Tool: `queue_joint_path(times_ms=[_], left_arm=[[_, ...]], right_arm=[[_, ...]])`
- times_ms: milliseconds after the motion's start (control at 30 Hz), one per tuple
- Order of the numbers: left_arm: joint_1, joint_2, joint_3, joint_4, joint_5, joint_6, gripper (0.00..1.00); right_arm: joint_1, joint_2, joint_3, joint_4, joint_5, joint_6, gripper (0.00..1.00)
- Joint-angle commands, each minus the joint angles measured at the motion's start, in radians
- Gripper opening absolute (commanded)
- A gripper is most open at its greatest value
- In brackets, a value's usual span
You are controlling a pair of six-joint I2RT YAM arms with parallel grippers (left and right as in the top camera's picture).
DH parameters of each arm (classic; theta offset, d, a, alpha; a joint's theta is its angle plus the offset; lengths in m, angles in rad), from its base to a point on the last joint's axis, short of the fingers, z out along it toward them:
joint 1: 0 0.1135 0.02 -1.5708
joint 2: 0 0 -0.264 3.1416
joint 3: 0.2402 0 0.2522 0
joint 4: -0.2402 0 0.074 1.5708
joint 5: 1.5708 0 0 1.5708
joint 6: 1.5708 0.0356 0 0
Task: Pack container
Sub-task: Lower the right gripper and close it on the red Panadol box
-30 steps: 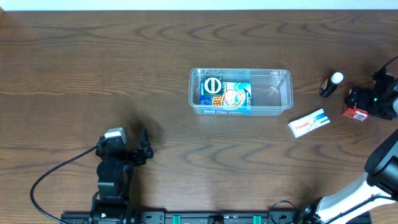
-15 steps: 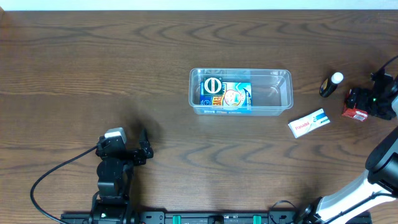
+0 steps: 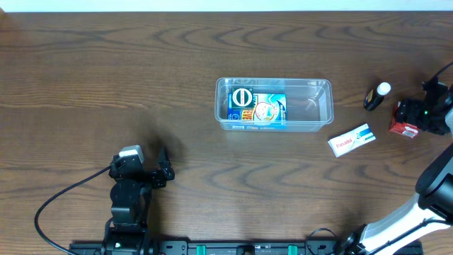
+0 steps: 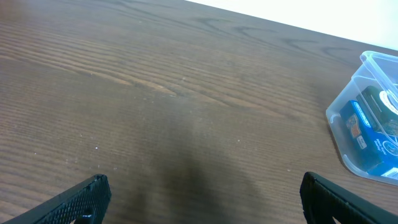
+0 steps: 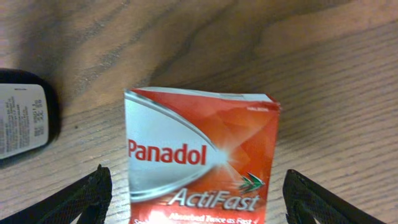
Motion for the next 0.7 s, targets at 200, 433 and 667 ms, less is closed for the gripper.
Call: queue_joint_path(times_ms=[200,433,667], left_arm=[[-0.004,0.000,-0.022,-0.036,-0.016,0.006,0.98],[-0.004,0.000,-0.022,-0.036,-0.016,0.006,0.98],[-0.004,0.000,-0.022,-0.036,-0.016,0.006,0.98]], right_arm=[[0.036,0.009,-0.010,0.013,0.076,-0.013,0.86],[0.034,0.010,-0.025,0.030,0.097,0.018,0.88],[0.036,0.045,-0.047,0.051,0.097,0.019,0.89]])
